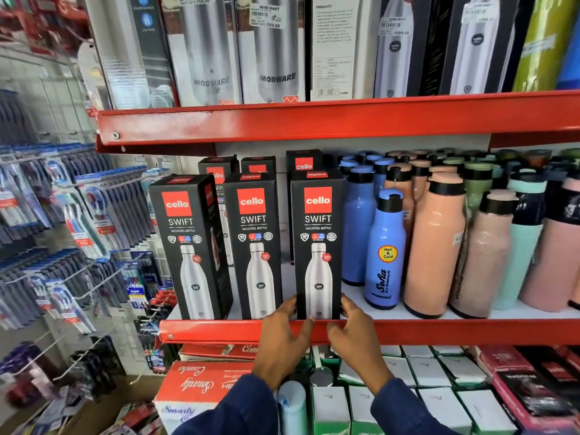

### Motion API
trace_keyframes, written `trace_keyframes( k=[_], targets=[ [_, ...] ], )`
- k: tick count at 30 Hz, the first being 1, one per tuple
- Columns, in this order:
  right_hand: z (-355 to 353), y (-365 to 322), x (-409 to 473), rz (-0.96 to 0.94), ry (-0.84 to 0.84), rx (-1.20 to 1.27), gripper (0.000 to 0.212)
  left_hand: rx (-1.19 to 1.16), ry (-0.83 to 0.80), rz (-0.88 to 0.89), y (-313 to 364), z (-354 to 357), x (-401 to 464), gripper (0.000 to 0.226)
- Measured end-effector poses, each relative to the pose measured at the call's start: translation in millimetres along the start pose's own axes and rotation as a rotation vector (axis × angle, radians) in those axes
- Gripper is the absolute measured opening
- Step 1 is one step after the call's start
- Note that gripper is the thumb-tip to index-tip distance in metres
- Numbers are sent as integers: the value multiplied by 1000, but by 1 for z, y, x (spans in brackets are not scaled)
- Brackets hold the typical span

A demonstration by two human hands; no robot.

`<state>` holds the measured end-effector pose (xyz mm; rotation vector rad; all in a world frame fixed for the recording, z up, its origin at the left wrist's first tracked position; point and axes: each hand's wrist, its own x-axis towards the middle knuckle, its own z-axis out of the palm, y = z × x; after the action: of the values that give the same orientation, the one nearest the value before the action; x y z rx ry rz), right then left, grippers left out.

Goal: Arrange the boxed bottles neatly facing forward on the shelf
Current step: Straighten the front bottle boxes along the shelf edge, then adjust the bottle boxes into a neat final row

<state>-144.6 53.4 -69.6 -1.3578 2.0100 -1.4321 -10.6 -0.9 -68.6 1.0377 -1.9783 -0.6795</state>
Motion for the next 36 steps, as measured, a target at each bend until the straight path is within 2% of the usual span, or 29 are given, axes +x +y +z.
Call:
trace_keyframes(
  k=[4, 6, 8, 9, 10, 12, 14, 16, 21, 27, 32, 36],
  targets=[
    [6, -1, -5, 24, 68, 8, 60, -17, -14, 17, -3, -3, 0, 57],
    [9, -2, -11, 6, 237, 13, 63, -47, -6, 15, -6, -6, -2, 55],
    [12, -6, -20, -132, 465, 57, 51, -106, 50, 21, -10, -12, -6, 44],
    [13, -10, -26, -226, 520, 86, 43, -124, 113, 43, -12, -16, -9, 33],
    [16, -16, -32, -305, 519, 104, 39, -125, 188, 65, -16, -21, -11, 25],
    [25, -25, -39, -370, 372, 113, 37, -114, 337, 87, -23, -31, -13, 28],
    [41, -29, -39, -333, 177, 90, 43, -127, 438, 82, -33, -40, -10, 27],
    [59, -30, -37, -298, 72, 51, 51, -139, 473, 50, -42, -46, -6, 30],
    [86, -37, -34, -218, 46, -28, 59, -113, 284, 11, -60, -50, -5, 55],
    [96, -44, -31, -150, 44, -37, 62, -48, 357, -2, -68, -55, -3, 46],
    [101, -53, -28, -120, 51, -62, 60, -3, 263, 18, -72, -53, 3, 62],
    [107, -58, -24, -89, 54, -69, 58, -34, 198, -42, -69, -53, 9, 73]
  ],
)
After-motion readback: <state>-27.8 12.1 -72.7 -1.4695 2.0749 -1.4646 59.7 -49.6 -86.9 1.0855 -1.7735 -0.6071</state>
